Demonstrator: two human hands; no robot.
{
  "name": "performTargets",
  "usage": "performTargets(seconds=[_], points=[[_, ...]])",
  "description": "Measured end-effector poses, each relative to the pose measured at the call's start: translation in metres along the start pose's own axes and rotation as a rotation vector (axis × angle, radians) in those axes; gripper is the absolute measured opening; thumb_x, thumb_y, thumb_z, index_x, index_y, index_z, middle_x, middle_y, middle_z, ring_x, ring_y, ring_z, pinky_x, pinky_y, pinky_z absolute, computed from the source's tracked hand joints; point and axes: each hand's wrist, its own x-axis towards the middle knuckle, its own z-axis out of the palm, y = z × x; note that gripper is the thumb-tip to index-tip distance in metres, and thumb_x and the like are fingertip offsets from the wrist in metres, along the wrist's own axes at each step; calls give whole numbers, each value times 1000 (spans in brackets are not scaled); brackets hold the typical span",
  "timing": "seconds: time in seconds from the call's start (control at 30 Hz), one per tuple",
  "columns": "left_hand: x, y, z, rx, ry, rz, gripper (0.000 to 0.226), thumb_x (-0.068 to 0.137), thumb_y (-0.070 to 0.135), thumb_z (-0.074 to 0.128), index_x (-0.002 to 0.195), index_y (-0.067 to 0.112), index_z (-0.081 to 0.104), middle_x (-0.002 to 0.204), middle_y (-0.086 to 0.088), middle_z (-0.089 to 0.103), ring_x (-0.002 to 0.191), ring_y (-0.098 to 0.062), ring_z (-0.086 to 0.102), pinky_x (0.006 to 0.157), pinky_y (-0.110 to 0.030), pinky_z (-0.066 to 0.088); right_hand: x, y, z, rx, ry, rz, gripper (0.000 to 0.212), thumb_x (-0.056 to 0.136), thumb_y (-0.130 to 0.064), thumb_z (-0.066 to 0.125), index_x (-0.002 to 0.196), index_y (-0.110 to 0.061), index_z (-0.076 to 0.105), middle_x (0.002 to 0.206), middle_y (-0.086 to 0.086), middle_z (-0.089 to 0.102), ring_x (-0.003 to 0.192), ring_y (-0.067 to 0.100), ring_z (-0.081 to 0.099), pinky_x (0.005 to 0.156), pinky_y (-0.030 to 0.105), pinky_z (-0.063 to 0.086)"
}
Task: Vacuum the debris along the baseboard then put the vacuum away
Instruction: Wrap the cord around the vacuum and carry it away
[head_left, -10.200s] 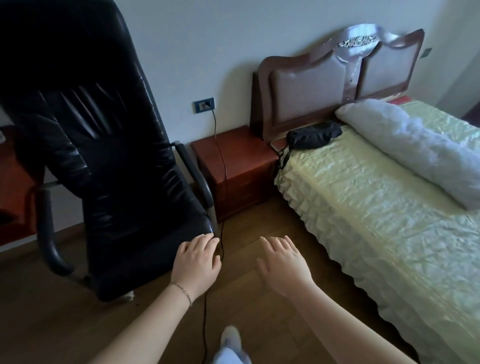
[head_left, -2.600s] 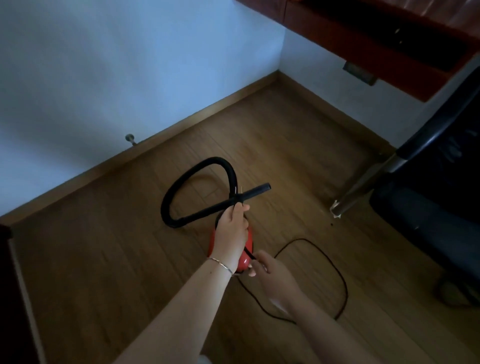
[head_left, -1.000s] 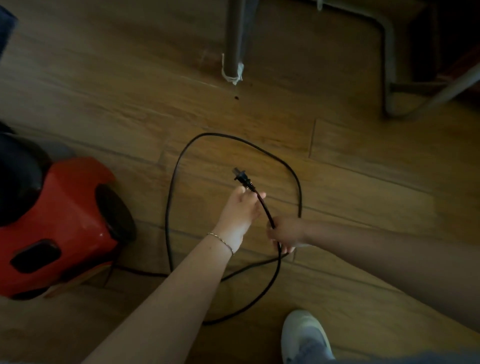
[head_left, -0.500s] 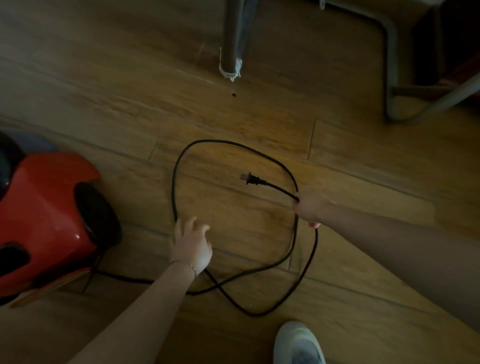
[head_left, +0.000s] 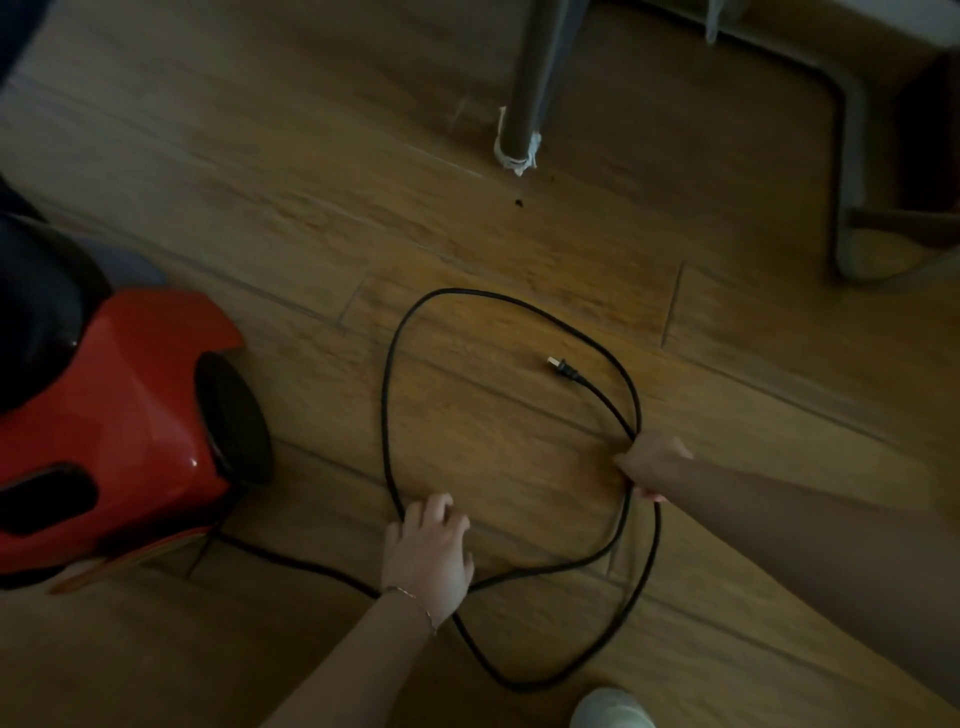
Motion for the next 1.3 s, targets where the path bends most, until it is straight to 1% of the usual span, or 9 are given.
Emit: performTargets(seconds=[0.1, 0.3, 0.47, 0.67, 0.87, 1.03, 1.13, 1.2, 1.3], points=[[-4, 3, 1, 71, -110, 21, 41, 94, 45, 43, 130, 25, 43, 145, 0, 30, 136, -24, 24, 111, -48, 21, -2, -3, -6, -19, -19, 28, 18, 93, -12, 53, 104, -1, 62, 65, 6, 51, 53, 16, 49, 38, 20, 41], [-3, 3, 6, 104, -371, 90, 32, 101, 28, 34, 127, 15, 48, 149, -6, 27, 138, -30, 21, 109, -65, 10, -1, -8, 2, 55, 31, -10, 39, 94, -30, 53, 125, -7, 56, 85, 7, 61, 70, 20, 58, 64, 31, 52], [-5, 12, -3, -44, -324, -37, 34, 101, 27, 29, 130, 17, 45, 139, -4, 41, 132, -26, 32, 107, -66, 13, -42, -52, -21, 83, 192, -335, 12, 96, -22, 48, 106, -21, 53, 78, 4, 61, 60, 20, 55, 50, 26, 40], [-8, -9, -81, -162, 41, -88, 28, 98, 31, 35, 118, 21, 51, 118, -2, 57, 117, -23, 47, 109, -55, 21, -121, -131, -69, 46, 352, -721, 27, 91, -11, 47, 73, -29, 57, 68, 7, 61, 64, 29, 60, 57, 31, 44], [-47, -31, -185, -290, 627, 101, 22, 94, 27, 40, 92, 21, 61, 82, 1, 65, 80, -18, 59, 82, -36, 47, -201, -179, -112, -290, 554, -977, 17, 87, -9, 50, 81, -19, 63, 59, 1, 57, 55, 19, 55, 51, 30, 44], [-92, -61, -234, -298, 1126, 107, 32, 83, 33, 35, 70, 18, 60, 53, 8, 44, 49, -14, 42, 53, -26, 38, -255, -223, -123, -550, 542, -1130, 19, 91, -8, 49, 98, -12, 66, 65, 0, 60, 62, 12, 56, 57, 24, 42], [-111, -87, -246, -263, 1161, -22, 24, 84, 34, 36, 76, 20, 54, 72, 10, 44, 69, -12, 46, 64, -28, 40, -287, -249, -133, -532, 582, -1207, 25, 93, -9, 51, 111, -18, 66, 74, -7, 59, 66, 1, 53, 65, 23, 39], [-117, -105, -253, -349, 1134, -126, 24, 87, 32, 49, 106, 18, 55, 102, 5, 51, 101, -15, 50, 83, -31, 43, -309, -263, -142, -567, 598, -1269, 24, 92, -7, 52, 109, -16, 65, 83, 1, 63, 74, 11, 59, 74, 31, 44], [-120, -125, -257, -523, 979, -56, 72, 89, 25, 59, 148, 22, 18, 156, -4, 16, 145, -21, 13, 116, -38, 22, -332, -275, -150, -703, 611, -1458, 16, 87, -2, 52, 90, -10, 65, 76, 11, 63, 76, 28, 63, 74, 44, 49]])
